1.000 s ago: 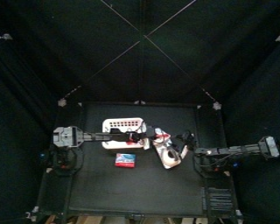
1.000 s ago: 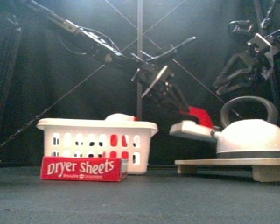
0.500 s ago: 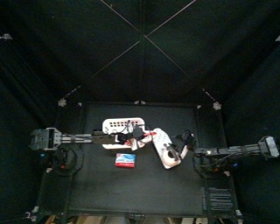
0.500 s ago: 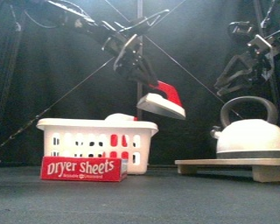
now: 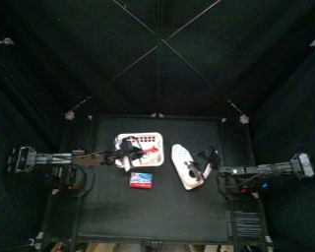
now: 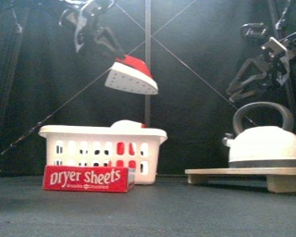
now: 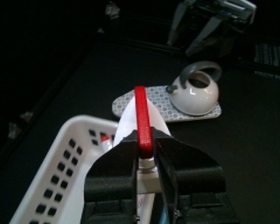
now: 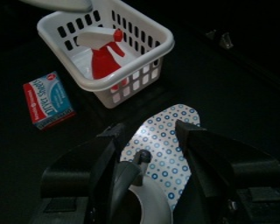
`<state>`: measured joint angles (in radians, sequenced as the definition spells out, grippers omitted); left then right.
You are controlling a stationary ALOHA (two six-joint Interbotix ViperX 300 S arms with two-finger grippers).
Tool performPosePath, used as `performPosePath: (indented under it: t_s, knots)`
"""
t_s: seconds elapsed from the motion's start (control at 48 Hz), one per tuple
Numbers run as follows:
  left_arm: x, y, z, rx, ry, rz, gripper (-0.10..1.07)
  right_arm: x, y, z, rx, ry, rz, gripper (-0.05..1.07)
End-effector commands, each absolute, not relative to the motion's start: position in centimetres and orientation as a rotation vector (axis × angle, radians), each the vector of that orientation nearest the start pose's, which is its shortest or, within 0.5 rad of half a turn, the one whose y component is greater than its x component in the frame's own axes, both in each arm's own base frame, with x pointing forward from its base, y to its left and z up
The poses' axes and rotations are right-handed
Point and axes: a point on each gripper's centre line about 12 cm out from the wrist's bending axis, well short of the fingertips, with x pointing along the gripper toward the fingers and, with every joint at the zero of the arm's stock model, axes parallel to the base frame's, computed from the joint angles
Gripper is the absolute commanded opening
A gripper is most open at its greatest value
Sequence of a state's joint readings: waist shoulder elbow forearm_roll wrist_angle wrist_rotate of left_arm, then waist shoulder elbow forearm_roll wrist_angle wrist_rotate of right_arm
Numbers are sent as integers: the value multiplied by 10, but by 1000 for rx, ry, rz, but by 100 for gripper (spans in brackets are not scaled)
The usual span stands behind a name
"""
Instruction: Place iron in basket
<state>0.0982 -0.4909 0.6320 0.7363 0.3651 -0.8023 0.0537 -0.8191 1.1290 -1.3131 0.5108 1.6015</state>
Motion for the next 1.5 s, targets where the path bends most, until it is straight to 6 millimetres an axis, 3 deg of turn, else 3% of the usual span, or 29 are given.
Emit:
performPosePath:
  t_s: [0.0,0.271,0.667,1.25,1.479]
  knots:
    - [285,68,333,-89,378,409,48,206,-46,241,193,359,-501,86]
    - [242,87,302,-159,364,516,48,207,-48,238,195,372,-514,86]
    - [232,105,257,-239,405,551,48,210,-50,236,193,383,-521,86]
    - [248,124,212,-355,488,549,48,209,-51,236,194,384,-525,86]
    - [252,126,204,-379,509,550,48,209,-50,235,192,386,-523,86]
